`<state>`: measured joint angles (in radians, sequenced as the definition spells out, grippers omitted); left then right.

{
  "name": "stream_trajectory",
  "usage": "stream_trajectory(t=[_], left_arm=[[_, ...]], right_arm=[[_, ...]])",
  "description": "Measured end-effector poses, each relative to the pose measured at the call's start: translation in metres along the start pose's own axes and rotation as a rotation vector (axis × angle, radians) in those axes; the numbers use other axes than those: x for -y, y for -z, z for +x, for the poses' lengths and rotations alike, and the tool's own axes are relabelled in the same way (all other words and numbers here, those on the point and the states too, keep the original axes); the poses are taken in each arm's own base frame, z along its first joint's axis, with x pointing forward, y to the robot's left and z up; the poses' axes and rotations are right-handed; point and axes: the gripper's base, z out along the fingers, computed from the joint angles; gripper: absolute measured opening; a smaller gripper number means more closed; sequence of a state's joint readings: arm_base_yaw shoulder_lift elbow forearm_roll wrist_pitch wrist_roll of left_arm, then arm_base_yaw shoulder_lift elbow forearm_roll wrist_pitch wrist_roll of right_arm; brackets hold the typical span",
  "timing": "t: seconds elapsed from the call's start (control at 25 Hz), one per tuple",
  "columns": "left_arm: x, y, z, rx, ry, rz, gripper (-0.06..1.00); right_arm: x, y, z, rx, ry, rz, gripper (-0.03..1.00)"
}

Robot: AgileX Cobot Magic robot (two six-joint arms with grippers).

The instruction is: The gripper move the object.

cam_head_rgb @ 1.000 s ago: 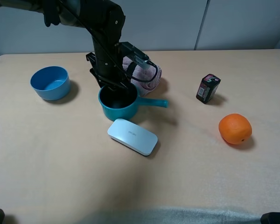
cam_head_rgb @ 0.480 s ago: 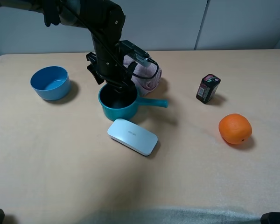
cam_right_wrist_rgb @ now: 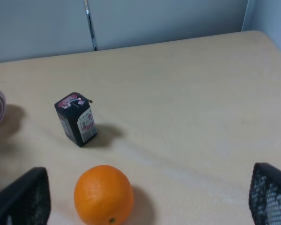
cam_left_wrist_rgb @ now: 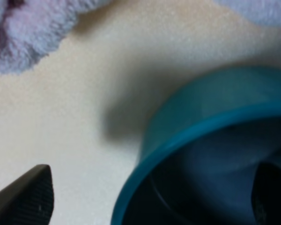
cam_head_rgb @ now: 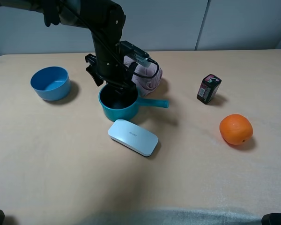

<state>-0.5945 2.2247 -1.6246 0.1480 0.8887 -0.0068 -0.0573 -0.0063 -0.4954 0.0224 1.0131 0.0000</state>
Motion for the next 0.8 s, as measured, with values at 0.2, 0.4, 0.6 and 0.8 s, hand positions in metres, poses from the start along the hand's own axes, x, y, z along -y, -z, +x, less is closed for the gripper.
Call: stream_trajectory(t=[0.2,0.4,0.6,0.8], left_arm=[[-0.004,0.032,-0.003,0.067,0.013,-0.001,0.85],[-0.008,0.067,-0.002,0.120,0.021,-0.007,0.85],[-0.011,0.096,0.003,0.142,0.030,-0.012,0.85],[-0.012,0.127,0.014,0.144,0.034,-0.016,0.85]], right_arm=[[0.000,0.000,0.000,0.000,0.000,0.000,0.67],[0.000,0.000,0.000,0.000,0.000,0.000,0.67],[0.000,0.000,0.000,0.000,0.000,0.000,0.67],[0.000,0.000,0.000,0.000,0.000,0.000,0.67]])
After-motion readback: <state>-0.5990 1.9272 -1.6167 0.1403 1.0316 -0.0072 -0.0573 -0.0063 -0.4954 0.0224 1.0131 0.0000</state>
